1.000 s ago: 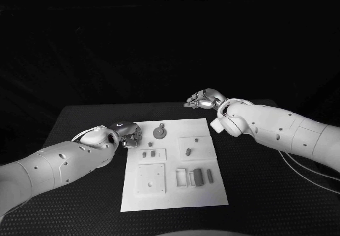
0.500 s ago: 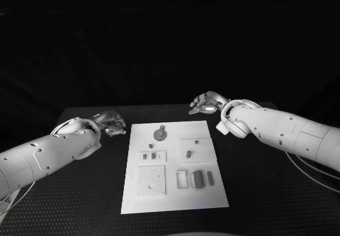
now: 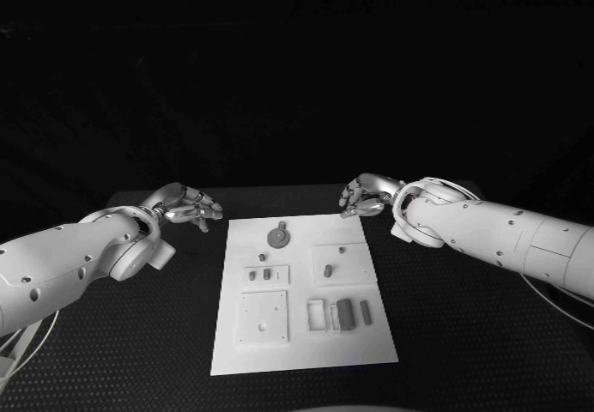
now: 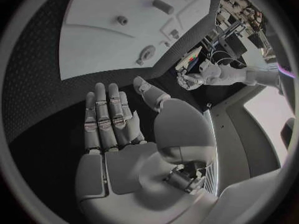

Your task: Assemble the parts on the task board

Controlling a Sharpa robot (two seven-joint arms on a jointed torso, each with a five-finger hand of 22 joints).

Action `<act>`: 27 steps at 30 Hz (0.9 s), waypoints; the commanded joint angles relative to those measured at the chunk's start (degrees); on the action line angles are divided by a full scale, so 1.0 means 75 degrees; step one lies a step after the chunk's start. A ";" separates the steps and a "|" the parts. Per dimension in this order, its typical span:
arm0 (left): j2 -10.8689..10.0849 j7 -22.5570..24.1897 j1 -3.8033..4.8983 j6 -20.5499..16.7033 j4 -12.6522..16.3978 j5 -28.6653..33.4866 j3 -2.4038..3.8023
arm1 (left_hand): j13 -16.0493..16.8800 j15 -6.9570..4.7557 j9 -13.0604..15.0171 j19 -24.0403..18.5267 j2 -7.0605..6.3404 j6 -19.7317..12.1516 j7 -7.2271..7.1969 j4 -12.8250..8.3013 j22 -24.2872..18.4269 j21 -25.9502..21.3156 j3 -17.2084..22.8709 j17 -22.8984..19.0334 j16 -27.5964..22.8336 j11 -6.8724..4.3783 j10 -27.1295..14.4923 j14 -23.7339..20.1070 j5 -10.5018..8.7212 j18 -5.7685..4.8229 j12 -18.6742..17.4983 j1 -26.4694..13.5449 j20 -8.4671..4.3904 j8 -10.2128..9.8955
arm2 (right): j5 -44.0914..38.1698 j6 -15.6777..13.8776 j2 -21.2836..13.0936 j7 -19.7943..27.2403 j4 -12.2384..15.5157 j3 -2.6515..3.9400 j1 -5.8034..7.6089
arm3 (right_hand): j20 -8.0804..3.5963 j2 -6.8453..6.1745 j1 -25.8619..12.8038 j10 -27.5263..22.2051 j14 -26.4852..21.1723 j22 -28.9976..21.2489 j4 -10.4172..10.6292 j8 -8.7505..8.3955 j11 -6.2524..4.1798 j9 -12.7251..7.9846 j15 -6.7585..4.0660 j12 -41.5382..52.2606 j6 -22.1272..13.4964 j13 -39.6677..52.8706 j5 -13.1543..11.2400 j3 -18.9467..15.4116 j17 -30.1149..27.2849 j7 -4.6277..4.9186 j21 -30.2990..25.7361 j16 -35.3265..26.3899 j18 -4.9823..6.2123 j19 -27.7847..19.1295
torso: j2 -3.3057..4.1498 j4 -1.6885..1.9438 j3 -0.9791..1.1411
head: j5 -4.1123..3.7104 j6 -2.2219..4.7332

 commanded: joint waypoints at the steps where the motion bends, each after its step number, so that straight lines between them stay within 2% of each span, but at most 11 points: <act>1: -0.0111 0.0745 0.0007 0.0273 0.0301 0.1699 0.0005 | -0.0017 0.0056 0.0011 -0.0045 0.0019 -0.0062 0.0001 -0.0005 -0.0043 -0.0053 -0.0081 -0.0008 -0.0082 -0.0012 -0.0074 -0.0011 -0.0022 -0.0155 0.0033 -0.0101 0.0001 0.0018 | -0.1048 -0.0194 -0.0130 0.0198 0.0146 -0.0043 -0.0053 | -0.0008 -0.0008 0.0082 0.0201 0.0175 -0.0035 -0.0011 0.0080 -0.0076 0.0045 -0.0075 0.0068 0.0134 0.0048 -0.0008 -0.0012 0.0054 -0.0034 0.0057 0.0065 0.0127 0.0197 | -0.0056 -0.0008 -0.0030 | 0.0009 -0.0008; 2: -0.0131 0.0812 0.0007 0.0224 0.0342 0.1827 0.0005 | -0.0020 0.0057 0.0011 -0.0047 0.0023 -0.0064 0.0002 -0.0012 -0.0051 -0.0063 -0.0090 -0.0008 -0.0097 -0.0009 -0.0080 -0.0011 -0.0023 -0.0159 0.0032 -0.0104 0.0001 0.0018 | -0.1068 -0.0178 -0.0155 0.0197 0.0167 -0.0075 -0.0057 | -0.0009 -0.0015 0.0091 0.0254 0.0229 -0.0044 -0.0010 0.0096 -0.0100 0.0058 -0.0101 0.0086 0.0163 0.0065 -0.0009 -0.0019 0.0075 -0.0049 0.0062 0.0086 0.0149 0.0262 | -0.0065 -0.0004 -0.0041 | 0.0011 -0.0006; 4: -0.0171 0.1082 0.0006 -0.0008 0.0428 0.2223 0.0004 | -0.0030 0.0066 0.0013 -0.0054 0.0043 -0.0071 0.0001 -0.0081 -0.0088 -0.0105 -0.0129 -0.0006 -0.0161 -0.0001 -0.0093 -0.0010 -0.0025 -0.0170 0.0036 -0.0087 -0.0002 0.0020 | -0.1097 -0.0116 -0.0205 0.0208 0.0203 -0.0227 -0.0066 | -0.0004 -0.0037 0.0100 0.0310 0.0293 -0.0077 -0.0007 0.0108 -0.0127 0.0082 -0.0134 0.0079 0.0195 0.0085 -0.0010 -0.0035 0.0108 -0.0068 0.0045 0.0092 0.0185 0.0365 | -0.0077 0.0004 -0.0050 | 0.0018 -0.0014; 5: -0.0174 0.1172 0.0005 -0.0034 0.0442 0.2448 0.0003 | -0.0033 0.0067 0.0021 -0.0058 0.0049 -0.0044 -0.0012 -0.0130 -0.0103 -0.0122 -0.0134 -0.0003 -0.0190 -0.0004 -0.0084 -0.0015 -0.0029 -0.0175 0.0046 -0.0033 -0.0002 0.0038 | -0.1152 -0.0100 -0.0207 0.0207 0.0217 -0.0254 -0.0084 | -0.0002 -0.0041 0.0103 0.0325 0.0312 -0.0089 -0.0006 0.0111 -0.0132 0.0090 -0.0141 0.0067 0.0205 0.0090 -0.0009 -0.0037 0.0118 -0.0072 0.0034 0.0090 0.0197 0.0393 | -0.0083 0.0008 -0.0054 | 0.0028 -0.0012; 9: -0.0176 0.1286 0.0000 -0.0060 0.0460 0.2986 0.0000 | -0.0048 0.0069 0.0035 -0.0054 0.0038 0.0015 -0.0053 -0.0170 -0.0148 -0.0153 -0.0193 0.0023 -0.0263 -0.0012 -0.0049 -0.0018 -0.0048 -0.0194 0.0059 0.0128 -0.0004 0.0072 | -0.1528 0.0008 -0.0263 -0.0102 0.0394 -0.0264 -0.0192 | -0.0001 -0.0060 0.0070 0.0502 0.0488 -0.0113 0.0008 0.0130 -0.0194 0.0123 -0.0220 0.0038 0.0272 0.0128 -0.0008 -0.0060 0.0186 -0.0097 0.0040 0.0133 0.0263 0.0595 | -0.0126 -0.0008 -0.0061 | 0.0067 -0.0017; 12: -0.0190 0.1285 -0.0006 0.0004 0.0487 0.2986 -0.0007 | -0.0051 0.0068 0.0035 -0.0048 0.0031 0.0022 -0.0054 -0.0170 -0.0154 -0.0154 -0.0214 0.0030 -0.0273 -0.0014 -0.0039 -0.0016 -0.0052 -0.0197 0.0060 0.0144 -0.0005 0.0075 | -0.1727 0.0026 -0.0265 -0.0272 0.0463 -0.0273 -0.0253 | -0.0017 -0.0188 -0.0117 0.0740 0.0688 -0.0115 0.0031 0.0191 -0.0276 0.0161 -0.0322 -0.0040 0.0453 0.0149 -0.0009 -0.0113 0.0245 -0.0180 0.0076 0.0161 0.0350 0.0833 | -0.0154 -0.0024 -0.0063 | 0.0070 -0.0023; 17: -0.0204 0.1326 -0.0036 -0.0003 0.0605 0.2986 -0.0010 | -0.0058 0.0070 0.0033 -0.0045 0.0025 0.0017 -0.0046 -0.0166 -0.0163 -0.0157 -0.0248 0.0039 -0.0285 -0.0012 -0.0038 -0.0015 -0.0052 -0.0202 0.0056 0.0144 -0.0005 0.0071 | -0.2217 -0.0107 -0.0271 -0.0450 0.0566 -0.0322 -0.0359 | -0.0021 -0.0297 -0.0236 0.0987 0.0938 -0.0104 0.0037 0.0069 -0.0322 0.0125 -0.0407 -0.0246 0.0367 0.0157 -0.0008 -0.0106 0.0311 -0.0134 0.0086 0.0136 0.0442 0.1092 | -0.0184 -0.0035 -0.0078 | 0.0031 -0.0035; 21: -0.0221 0.1330 -0.0062 -0.0004 0.0641 0.2986 -0.0013 | -0.0066 0.0065 0.0030 -0.0026 0.0037 0.0010 -0.0042 -0.0168 -0.0173 -0.0155 -0.0270 0.0055 -0.0289 -0.0013 -0.0037 0.0004 -0.0051 -0.0199 0.0050 0.0168 -0.0013 0.0065 | -0.2504 -0.0130 -0.0241 -0.0521 0.0588 -0.0349 -0.0402 | -0.0015 -0.0353 -0.0200 0.1028 0.0958 -0.0102 0.0017 0.0048 -0.0321 0.0123 -0.0408 -0.0353 0.0373 0.0153 -0.0008 -0.0082 0.0322 -0.0134 0.0053 0.0083 0.0457 0.1114 | -0.0187 -0.0048 -0.0074 | 0.0036 -0.0030; 27: -0.0198 0.1300 -0.0063 -0.0017 0.0649 0.2987 -0.0018 | -0.0074 0.0060 0.0026 -0.0011 0.0042 0.0000 -0.0038 -0.0173 -0.0187 -0.0156 -0.0287 0.0072 -0.0299 -0.0014 -0.0036 0.0018 -0.0052 -0.0198 0.0045 0.0216 -0.0019 0.0059 | -0.2844 -0.0104 -0.0158 -0.0689 0.0573 -0.0449 -0.0436 | 0.0011 -0.0534 0.0026 0.1009 0.0904 -0.0088 -0.0009 -0.0014 -0.0273 0.0114 -0.0371 -0.0584 0.0333 0.0139 -0.0009 -0.0066 0.0339 -0.0110 -0.0053 -0.0050 0.0449 0.1042 | -0.0169 -0.0019 -0.0077 | 0.0040 0.0005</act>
